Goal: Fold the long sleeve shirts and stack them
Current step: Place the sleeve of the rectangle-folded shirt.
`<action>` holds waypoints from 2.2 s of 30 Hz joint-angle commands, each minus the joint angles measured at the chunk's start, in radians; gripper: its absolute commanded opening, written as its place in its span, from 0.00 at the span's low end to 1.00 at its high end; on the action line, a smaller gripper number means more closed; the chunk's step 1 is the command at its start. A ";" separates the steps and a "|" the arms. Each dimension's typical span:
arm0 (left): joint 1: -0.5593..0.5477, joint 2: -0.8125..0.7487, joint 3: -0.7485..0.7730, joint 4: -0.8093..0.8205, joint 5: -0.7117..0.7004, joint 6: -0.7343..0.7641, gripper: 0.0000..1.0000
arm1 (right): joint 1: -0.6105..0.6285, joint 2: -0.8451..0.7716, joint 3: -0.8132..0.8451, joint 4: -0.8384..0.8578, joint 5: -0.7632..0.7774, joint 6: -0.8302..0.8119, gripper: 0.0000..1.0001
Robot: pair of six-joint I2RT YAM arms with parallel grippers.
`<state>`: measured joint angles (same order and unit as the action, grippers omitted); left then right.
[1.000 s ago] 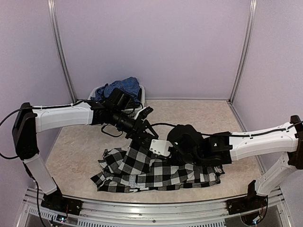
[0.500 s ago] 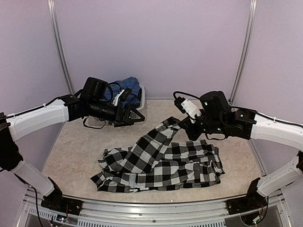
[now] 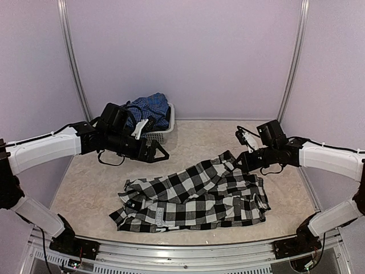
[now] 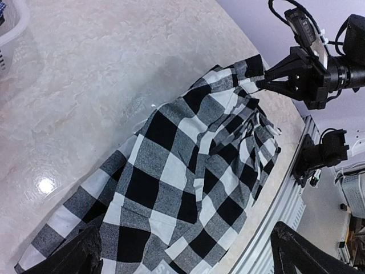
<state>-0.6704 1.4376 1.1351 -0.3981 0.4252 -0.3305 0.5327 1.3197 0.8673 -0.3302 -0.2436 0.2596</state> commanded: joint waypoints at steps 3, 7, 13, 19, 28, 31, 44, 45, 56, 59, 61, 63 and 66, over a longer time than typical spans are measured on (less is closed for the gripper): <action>-0.071 0.023 -0.051 -0.001 -0.063 0.117 0.97 | -0.020 0.029 -0.069 0.062 -0.084 0.065 0.00; -0.128 0.051 -0.085 0.048 -0.032 0.149 0.97 | -0.033 0.060 -0.094 0.070 -0.094 0.074 0.00; -0.152 0.144 -0.089 0.045 -0.072 0.145 0.95 | -0.061 0.101 -0.100 0.051 -0.081 0.075 0.00; -0.180 0.185 -0.073 0.028 -0.164 0.155 0.95 | -0.079 0.072 -0.108 0.032 -0.109 0.102 0.00; -0.187 0.202 -0.070 -0.005 -0.246 0.208 0.95 | -0.090 -0.010 -0.092 0.050 -0.285 0.180 0.00; -0.187 0.195 -0.073 -0.007 -0.270 0.224 0.95 | -0.094 -0.025 -0.093 0.051 -0.319 0.194 0.00; -0.191 0.179 -0.088 -0.011 -0.354 0.272 0.95 | -0.156 -0.062 -0.091 -0.071 -0.341 0.173 0.00; -0.192 0.179 -0.087 -0.012 -0.354 0.273 0.95 | -0.163 -0.054 -0.096 -0.078 -0.336 0.165 0.00; -0.198 0.230 -0.076 -0.054 -0.422 0.272 0.95 | -0.171 0.107 -0.111 -0.023 -0.267 0.100 0.00; -0.206 0.253 -0.070 -0.082 -0.473 0.270 0.95 | -0.171 0.151 -0.103 -0.007 -0.229 0.086 0.00; -0.212 0.263 -0.074 -0.087 -0.496 0.269 0.95 | -0.171 0.176 -0.088 -0.020 -0.198 0.074 0.04; -0.214 0.269 -0.081 -0.093 -0.521 0.268 0.95 | -0.171 0.176 -0.077 -0.041 -0.168 0.062 0.27; -0.223 0.290 -0.084 -0.109 -0.566 0.266 0.95 | -0.167 0.146 -0.066 -0.074 -0.125 0.041 0.42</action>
<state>-0.8791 1.7073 1.0546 -0.4702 -0.0593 -0.0662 0.3698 1.4933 0.7692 -0.3721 -0.4438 0.3443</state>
